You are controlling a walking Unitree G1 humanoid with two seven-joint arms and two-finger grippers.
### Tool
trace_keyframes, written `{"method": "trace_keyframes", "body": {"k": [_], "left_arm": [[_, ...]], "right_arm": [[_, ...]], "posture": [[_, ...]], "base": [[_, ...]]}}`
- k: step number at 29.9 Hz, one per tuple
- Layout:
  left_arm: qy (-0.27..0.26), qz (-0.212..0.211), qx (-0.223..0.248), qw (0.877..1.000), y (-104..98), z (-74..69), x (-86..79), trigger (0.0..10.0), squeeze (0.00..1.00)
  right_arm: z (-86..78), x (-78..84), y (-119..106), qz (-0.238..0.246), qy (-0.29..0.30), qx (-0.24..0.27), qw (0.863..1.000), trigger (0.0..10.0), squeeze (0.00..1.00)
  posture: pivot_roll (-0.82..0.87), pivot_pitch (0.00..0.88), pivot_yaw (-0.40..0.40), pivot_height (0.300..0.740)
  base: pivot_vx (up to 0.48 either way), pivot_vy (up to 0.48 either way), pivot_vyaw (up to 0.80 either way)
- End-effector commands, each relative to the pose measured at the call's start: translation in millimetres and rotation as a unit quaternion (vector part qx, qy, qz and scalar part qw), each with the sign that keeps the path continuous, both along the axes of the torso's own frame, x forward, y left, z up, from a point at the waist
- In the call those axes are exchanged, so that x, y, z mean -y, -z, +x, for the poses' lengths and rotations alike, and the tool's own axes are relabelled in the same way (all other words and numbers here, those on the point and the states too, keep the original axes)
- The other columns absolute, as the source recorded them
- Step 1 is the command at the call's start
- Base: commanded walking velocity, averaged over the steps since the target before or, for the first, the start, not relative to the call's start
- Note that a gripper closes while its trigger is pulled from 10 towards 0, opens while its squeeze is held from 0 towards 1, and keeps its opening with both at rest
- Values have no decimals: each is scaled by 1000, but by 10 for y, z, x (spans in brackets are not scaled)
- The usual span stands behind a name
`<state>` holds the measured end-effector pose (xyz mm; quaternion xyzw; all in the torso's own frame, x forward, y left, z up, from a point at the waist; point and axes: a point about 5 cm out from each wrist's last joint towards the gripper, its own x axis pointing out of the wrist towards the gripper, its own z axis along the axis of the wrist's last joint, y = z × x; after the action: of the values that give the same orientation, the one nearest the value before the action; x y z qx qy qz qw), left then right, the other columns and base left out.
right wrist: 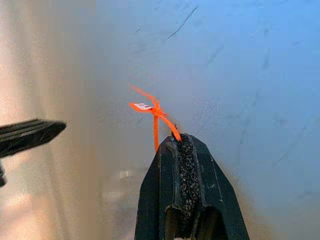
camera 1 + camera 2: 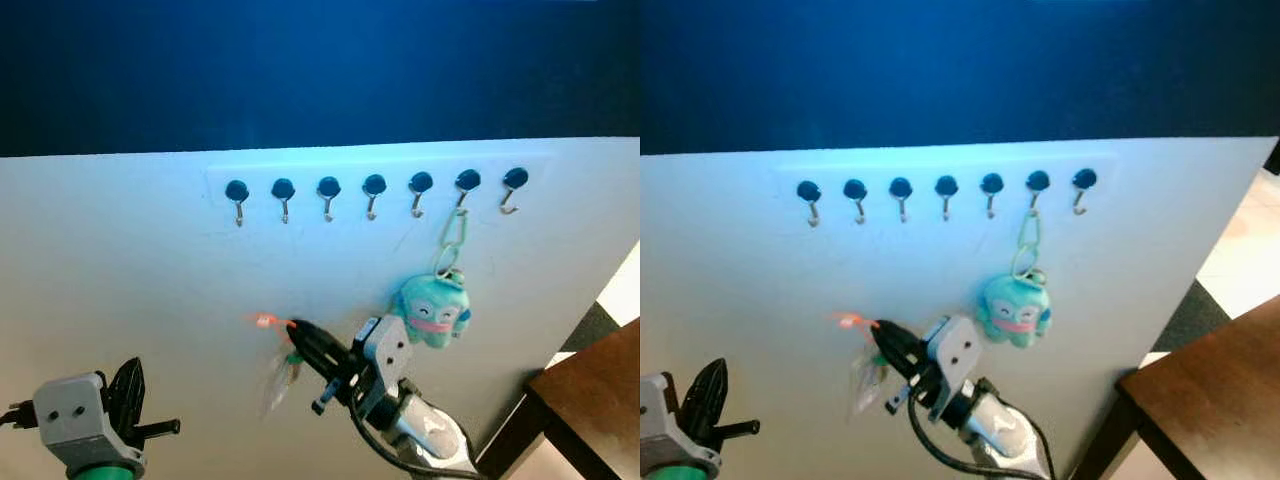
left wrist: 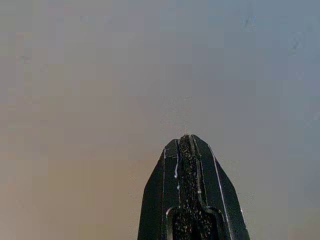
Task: Hang keys on a hook
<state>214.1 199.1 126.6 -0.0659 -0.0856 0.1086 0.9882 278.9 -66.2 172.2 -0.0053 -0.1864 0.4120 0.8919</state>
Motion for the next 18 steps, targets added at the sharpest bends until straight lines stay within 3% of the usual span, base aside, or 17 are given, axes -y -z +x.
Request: {"method": "trace_keyframes", "body": {"k": [1, 18], "left_arm": [[8, 1, 12, 1000, -34, -25, 6, 10000, 0], [32, 0, 42, 999, -138, -24, 63, 10000, 0]], "right_arm": [[9, -20, -37, 18, 0, -5, 1000, 10000, 0], [-36, -61, -323, 75, -43, 7, 996, 10000, 0]], "posture": [[-72, 31, 104, 740], [-71, 20, 104, 740]], "base": [[0, 0, 0], [0, 0, 0]]}}
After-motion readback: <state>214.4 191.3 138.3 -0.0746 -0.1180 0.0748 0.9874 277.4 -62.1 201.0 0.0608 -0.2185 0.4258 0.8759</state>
